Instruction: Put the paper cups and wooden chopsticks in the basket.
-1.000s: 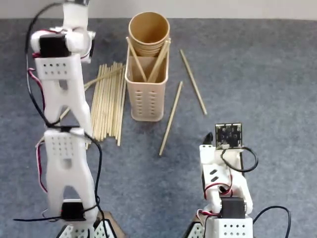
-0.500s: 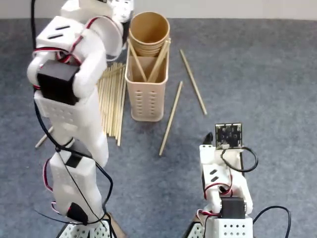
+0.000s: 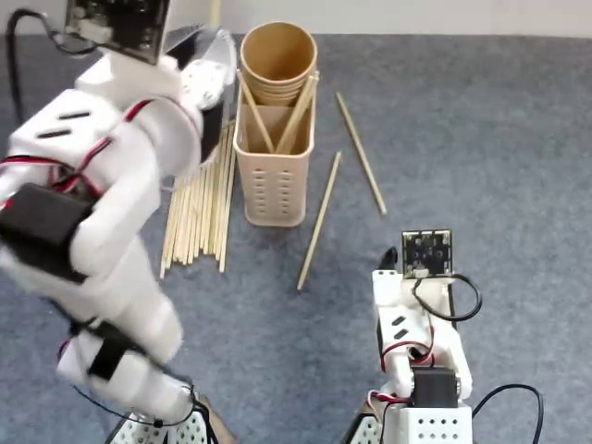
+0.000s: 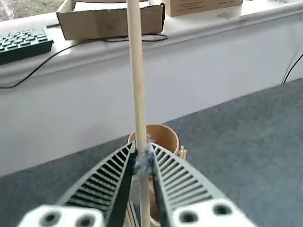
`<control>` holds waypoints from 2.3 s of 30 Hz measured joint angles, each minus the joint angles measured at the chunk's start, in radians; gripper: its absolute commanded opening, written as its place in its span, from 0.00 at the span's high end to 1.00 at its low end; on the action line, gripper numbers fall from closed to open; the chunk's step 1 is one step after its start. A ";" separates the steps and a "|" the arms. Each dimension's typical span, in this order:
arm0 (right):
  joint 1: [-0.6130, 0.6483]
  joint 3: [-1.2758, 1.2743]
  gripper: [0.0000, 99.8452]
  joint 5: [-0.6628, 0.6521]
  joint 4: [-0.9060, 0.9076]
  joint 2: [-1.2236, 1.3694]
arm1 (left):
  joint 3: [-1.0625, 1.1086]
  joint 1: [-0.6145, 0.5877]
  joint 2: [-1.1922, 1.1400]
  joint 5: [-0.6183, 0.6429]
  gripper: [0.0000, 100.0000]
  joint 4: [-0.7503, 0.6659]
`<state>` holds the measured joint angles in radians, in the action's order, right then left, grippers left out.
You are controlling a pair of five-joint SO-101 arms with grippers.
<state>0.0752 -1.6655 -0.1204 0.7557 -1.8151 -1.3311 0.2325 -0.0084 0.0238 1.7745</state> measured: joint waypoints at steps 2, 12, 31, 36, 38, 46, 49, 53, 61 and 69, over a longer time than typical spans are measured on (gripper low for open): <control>0.000 0.000 0.79 0.000 0.000 0.000 | 0.184 -0.006 0.083 0.000 0.99 -0.002; 0.000 0.000 0.79 0.000 0.000 0.000 | 0.718 0.018 0.166 0.000 0.99 -0.476; 0.000 0.000 0.79 0.000 0.000 0.000 | 1.479 0.025 0.279 0.000 0.88 -1.264; 0.000 0.000 0.79 0.000 0.000 0.000 | 1.573 0.026 0.304 0.000 0.81 -1.272; 0.000 0.000 0.79 0.000 0.000 0.000 | 1.599 0.011 0.345 0.000 0.81 -1.272; 0.000 0.000 0.79 0.000 0.000 0.000 | 1.622 -0.262 0.512 0.000 0.88 -1.221; 0.000 0.000 0.79 0.000 0.000 0.000 | 1.622 -0.454 0.514 0.000 0.88 -1.131; 0.000 0.000 0.79 0.000 0.000 0.000 | 1.622 -0.655 0.393 -0.021 0.88 -0.982; 0.000 0.000 0.79 0.000 0.000 0.000 | 1.625 -0.608 0.063 -0.371 0.90 -0.756; 0.000 0.000 0.79 0.000 0.000 0.000 | 1.623 -0.446 0.031 -0.431 0.88 -0.707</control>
<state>0.0752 -1.6655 -0.1204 0.7557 -1.8151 0.2923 -0.2140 0.0222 -0.4074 1.0671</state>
